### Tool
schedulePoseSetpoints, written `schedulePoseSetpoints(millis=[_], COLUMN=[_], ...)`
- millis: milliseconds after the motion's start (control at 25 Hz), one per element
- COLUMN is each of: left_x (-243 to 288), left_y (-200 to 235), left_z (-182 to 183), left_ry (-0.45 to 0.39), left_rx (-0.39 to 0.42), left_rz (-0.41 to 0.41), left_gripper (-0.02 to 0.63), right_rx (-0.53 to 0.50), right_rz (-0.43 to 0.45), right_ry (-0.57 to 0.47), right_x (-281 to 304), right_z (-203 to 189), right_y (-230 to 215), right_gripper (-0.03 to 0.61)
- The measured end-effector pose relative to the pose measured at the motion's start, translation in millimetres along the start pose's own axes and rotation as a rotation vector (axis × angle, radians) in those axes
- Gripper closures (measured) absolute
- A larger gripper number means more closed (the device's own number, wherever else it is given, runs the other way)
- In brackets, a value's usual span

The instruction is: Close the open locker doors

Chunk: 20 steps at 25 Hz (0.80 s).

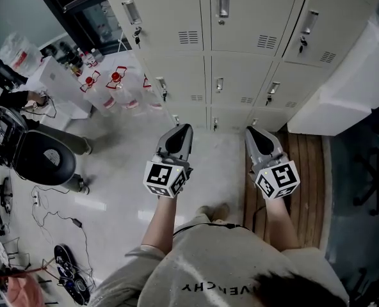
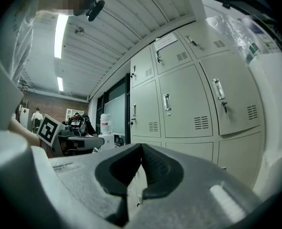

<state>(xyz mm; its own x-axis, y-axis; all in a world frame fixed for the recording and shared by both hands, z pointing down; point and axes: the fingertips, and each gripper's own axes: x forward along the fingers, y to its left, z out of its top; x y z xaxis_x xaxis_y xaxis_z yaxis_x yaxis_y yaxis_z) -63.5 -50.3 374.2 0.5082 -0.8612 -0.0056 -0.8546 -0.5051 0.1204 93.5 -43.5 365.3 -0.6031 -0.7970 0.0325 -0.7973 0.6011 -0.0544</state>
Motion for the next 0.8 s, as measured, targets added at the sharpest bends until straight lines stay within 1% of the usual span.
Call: schedulePoseSetpoints(millis=[360,800], left_x=[-11,-16], left_y=[12,32], left_z=[6,8], left_ry=[-0.009,-0.014], left_rx=[-0.001,-0.017], left_rz=[-0.003,0.019], left_gripper=[0.615,0.615], right_rx=[0.012,0.04], right_rz=[-0.014,-0.023], right_ry=[0.006,0.017], right_x=[4,13], right_z=[-4,-13], right_y=[14,22], right_gripper=[0.58,0.58])
